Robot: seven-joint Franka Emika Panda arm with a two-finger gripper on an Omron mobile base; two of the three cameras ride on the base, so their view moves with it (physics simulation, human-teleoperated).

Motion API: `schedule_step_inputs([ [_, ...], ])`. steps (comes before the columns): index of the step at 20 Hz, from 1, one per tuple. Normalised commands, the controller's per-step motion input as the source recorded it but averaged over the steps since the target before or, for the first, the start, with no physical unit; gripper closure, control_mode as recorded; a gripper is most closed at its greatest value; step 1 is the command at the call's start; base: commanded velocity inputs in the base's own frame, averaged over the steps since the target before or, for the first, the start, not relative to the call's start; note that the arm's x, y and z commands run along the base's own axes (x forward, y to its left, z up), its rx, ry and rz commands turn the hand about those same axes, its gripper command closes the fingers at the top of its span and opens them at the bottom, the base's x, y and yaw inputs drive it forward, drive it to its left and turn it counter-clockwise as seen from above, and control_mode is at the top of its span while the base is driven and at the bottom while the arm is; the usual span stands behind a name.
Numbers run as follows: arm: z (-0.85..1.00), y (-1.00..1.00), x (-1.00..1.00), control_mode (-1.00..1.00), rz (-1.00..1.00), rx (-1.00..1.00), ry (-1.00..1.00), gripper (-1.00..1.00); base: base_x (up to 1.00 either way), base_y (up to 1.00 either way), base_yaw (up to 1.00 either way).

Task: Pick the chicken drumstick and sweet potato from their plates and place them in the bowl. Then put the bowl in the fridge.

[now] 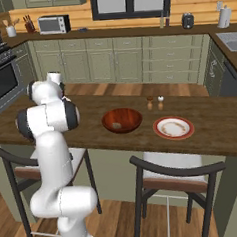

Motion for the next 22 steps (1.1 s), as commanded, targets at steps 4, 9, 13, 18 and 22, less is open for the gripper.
schedule_step_inputs([
  [4,0.37,-0.91,-0.26,-1.00,-0.12,-0.14,0.12,1.00,0.00,0.00,0.00],
  [9,0.44,-0.92,-0.14,-1.00,-0.12,-0.16,0.08,1.00,0.00,0.00,0.00],
  [13,0.10,-0.88,0.00,-1.00,-0.01,-0.13,0.01,1.00,0.00,0.00,0.00],
  [18,-0.01,-0.90,0.02,-1.00,0.01,-0.08,0.00,1.00,0.00,0.00,0.00],
  [22,0.00,-0.97,0.15,-1.00,0.16,0.04,-0.04,1.00,0.00,0.00,0.00],
])
